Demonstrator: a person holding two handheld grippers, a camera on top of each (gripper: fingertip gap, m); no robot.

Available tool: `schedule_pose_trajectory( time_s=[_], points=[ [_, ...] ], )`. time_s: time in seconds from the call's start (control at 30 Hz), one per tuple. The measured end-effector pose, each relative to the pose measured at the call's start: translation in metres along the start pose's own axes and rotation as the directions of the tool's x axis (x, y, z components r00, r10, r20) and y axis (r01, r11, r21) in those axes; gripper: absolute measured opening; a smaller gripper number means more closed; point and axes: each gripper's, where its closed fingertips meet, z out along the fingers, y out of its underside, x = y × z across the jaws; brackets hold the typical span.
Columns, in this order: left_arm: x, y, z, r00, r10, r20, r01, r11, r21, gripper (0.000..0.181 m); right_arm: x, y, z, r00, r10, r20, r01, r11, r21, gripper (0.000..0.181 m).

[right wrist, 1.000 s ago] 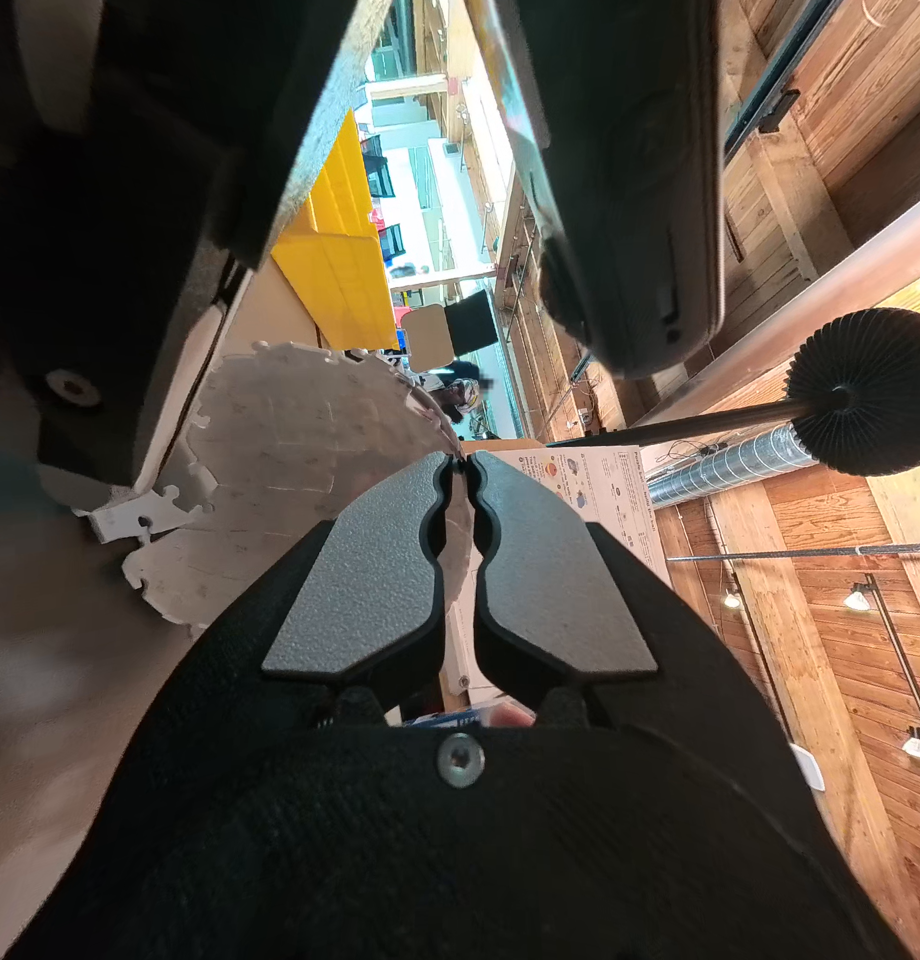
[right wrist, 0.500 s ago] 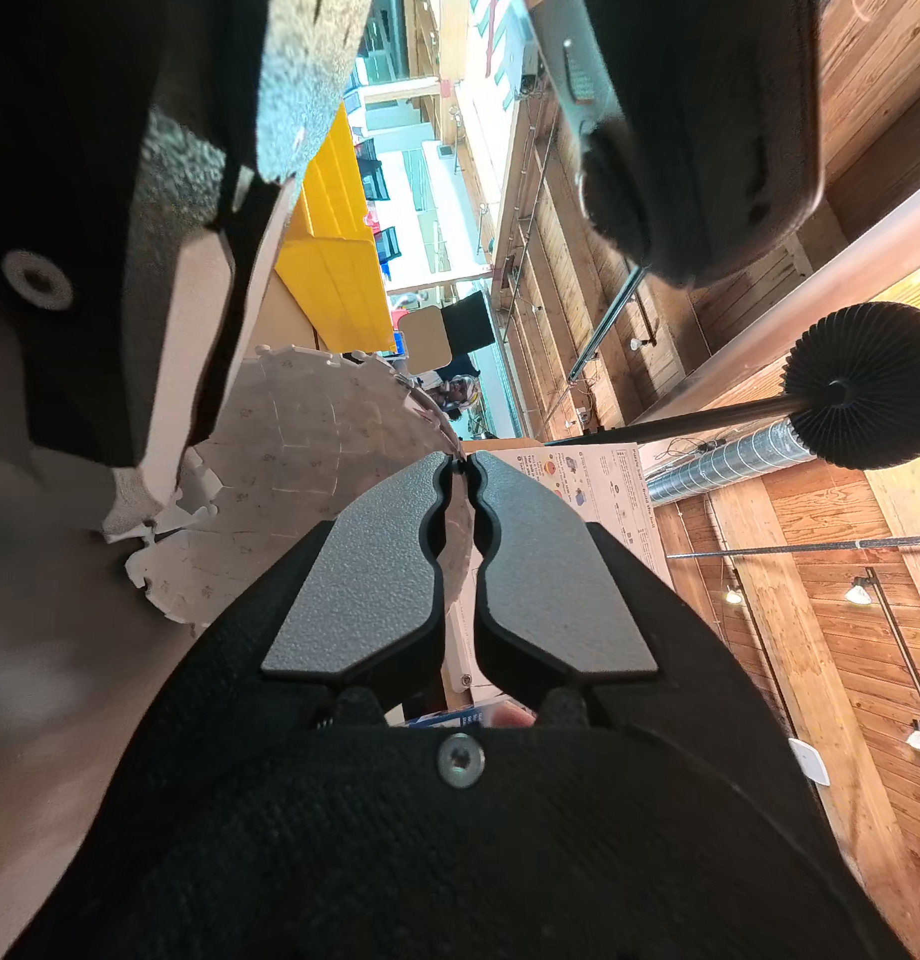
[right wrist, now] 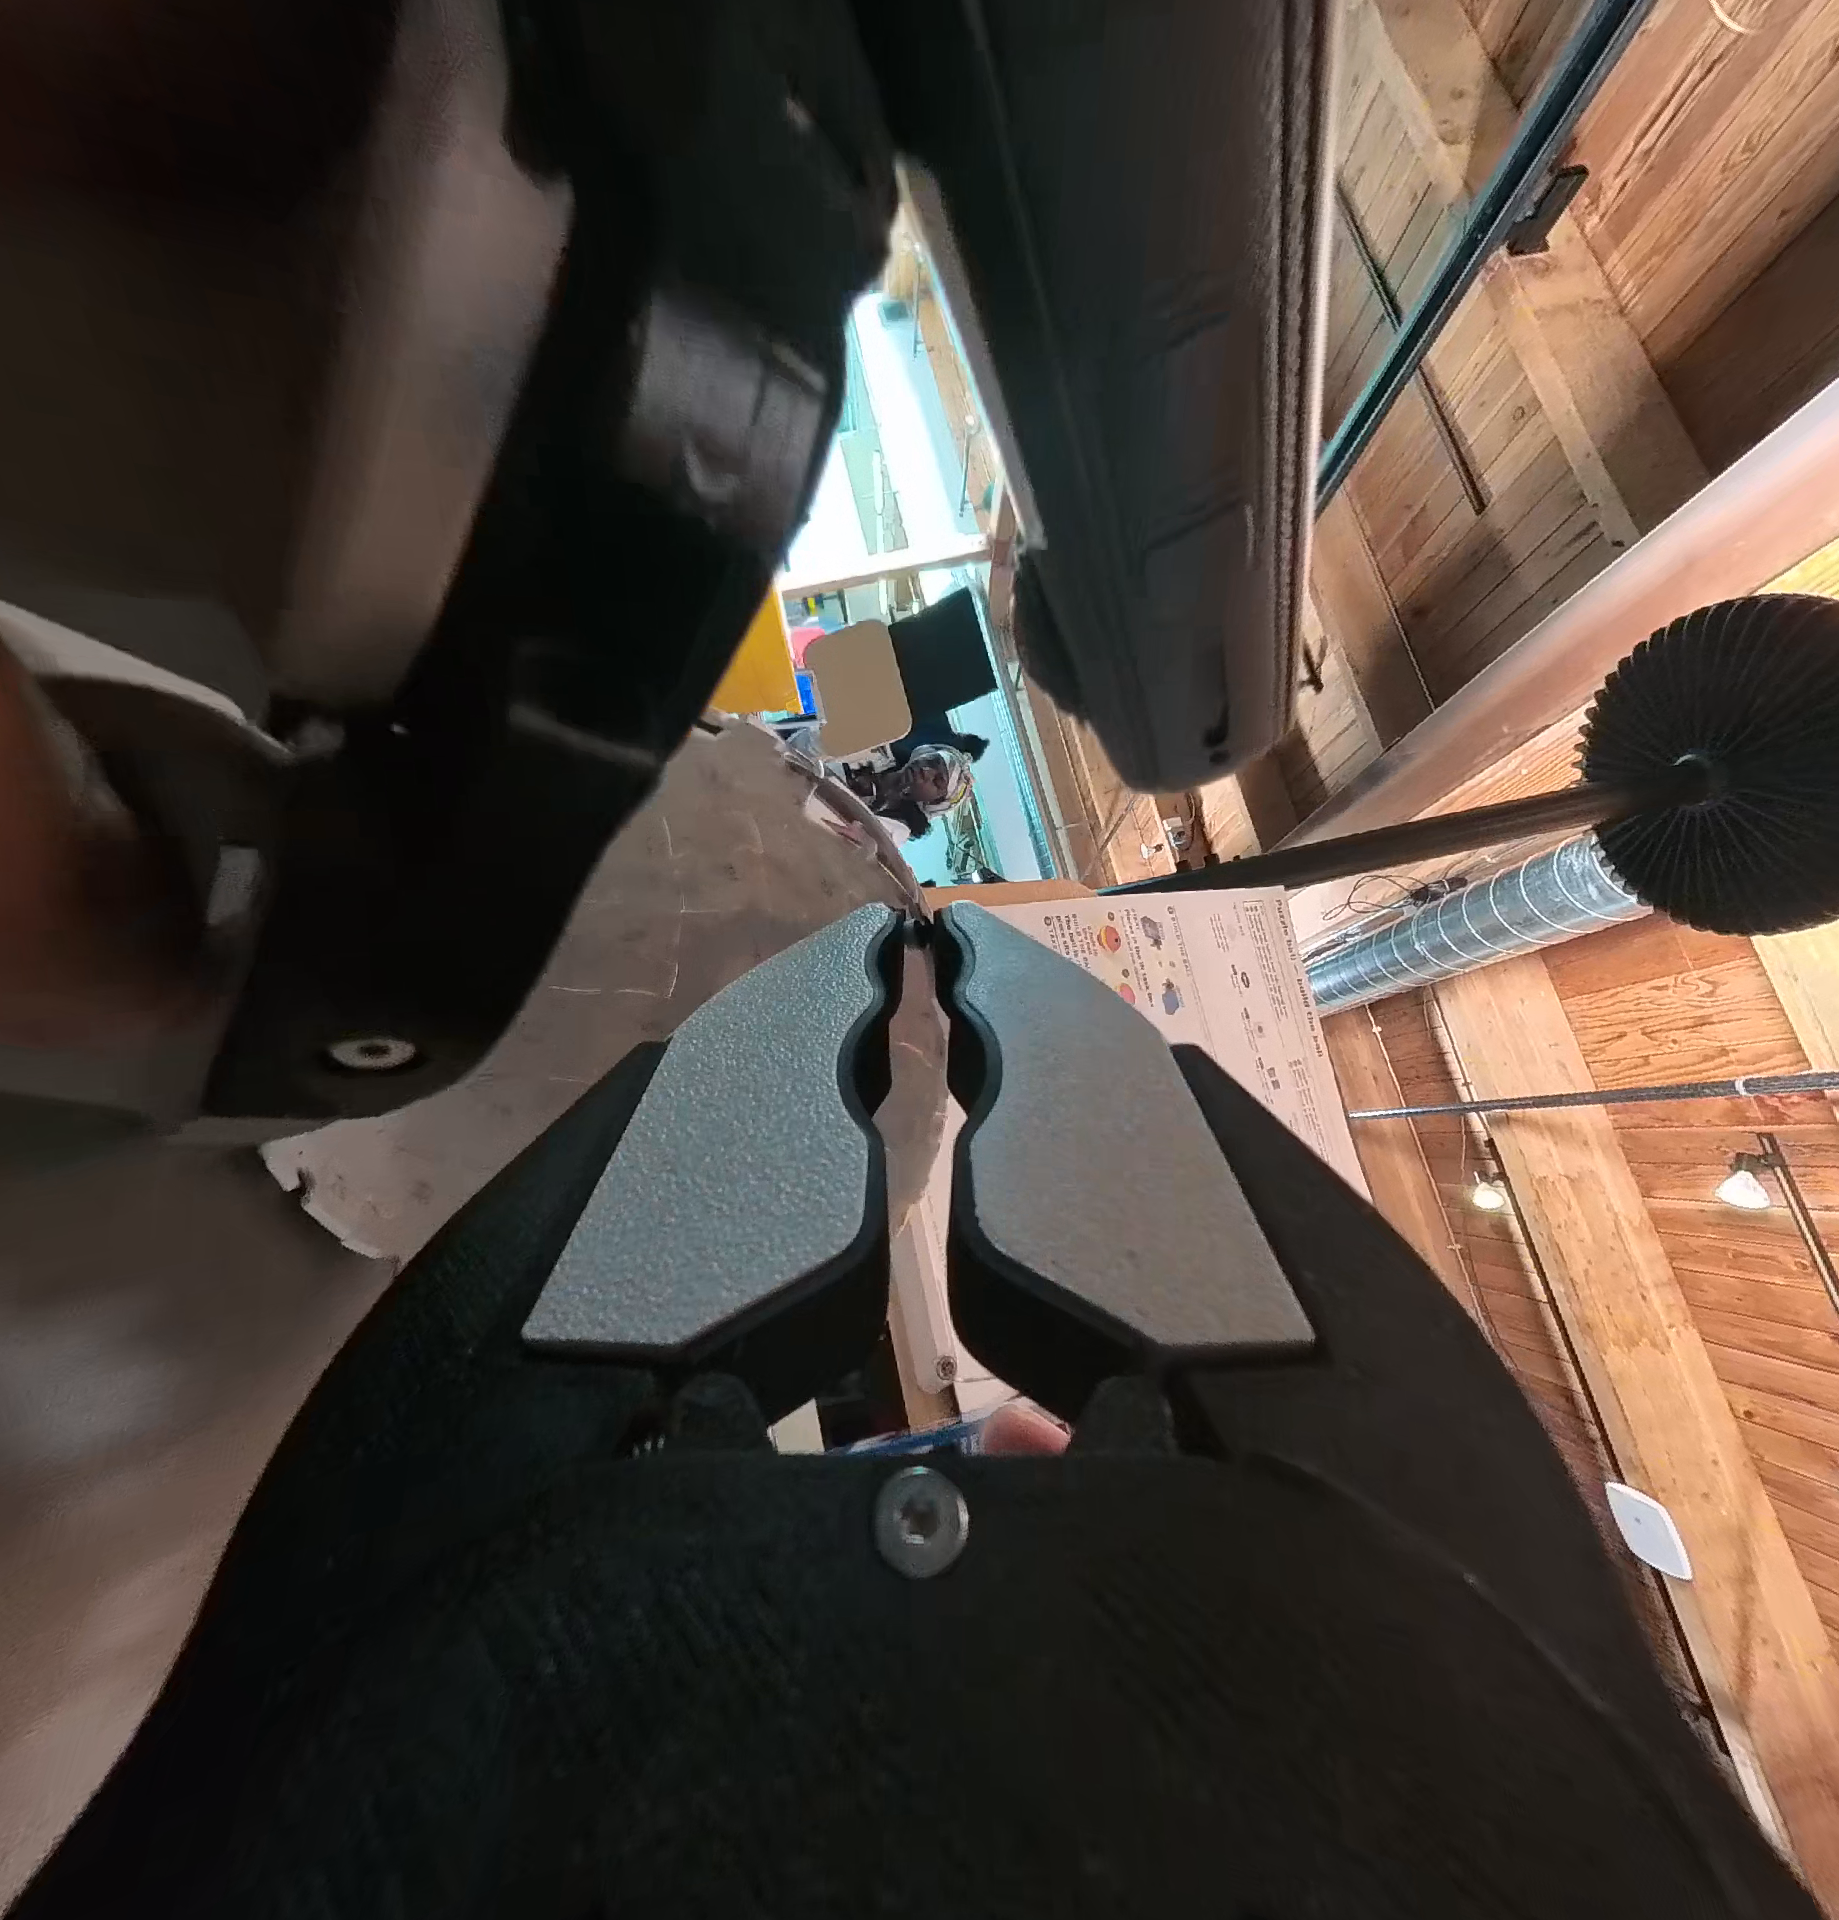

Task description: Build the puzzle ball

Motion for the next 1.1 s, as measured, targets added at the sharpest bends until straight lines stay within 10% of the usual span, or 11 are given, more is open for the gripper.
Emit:
schedule_pose_trajectory(
  time_s=[0.33, 0.83, 1.1],
  points=[
    [-0.0012, -0.0036, 0.0025, 1.000, -0.021, -0.013, 0.021, 1.000, 0.008, 0.023, 0.0014, 0.0012, -0.0001, 1.000, 0.018, 0.001, -0.018, 1.000, 0.001, 0.005],
    [0.0026, -0.0031, 0.0040, 0.999, 0.009, -0.031, -0.009, 1.000, -0.001, 0.051, 0.0019, 0.0032, 0.0007, 1.000, 0.030, 0.003, -0.030, 1.000, 0.001, 0.005],
    [-0.0042, -0.0019, 0.0014, 0.999, 0.018, -0.050, -0.018, 1.000, 0.003, 0.021, 0.0027, 0.0040, 0.0004, 0.999, 0.034, 0.003, -0.034, 0.999, 0.001, 0.005]
  ],
)
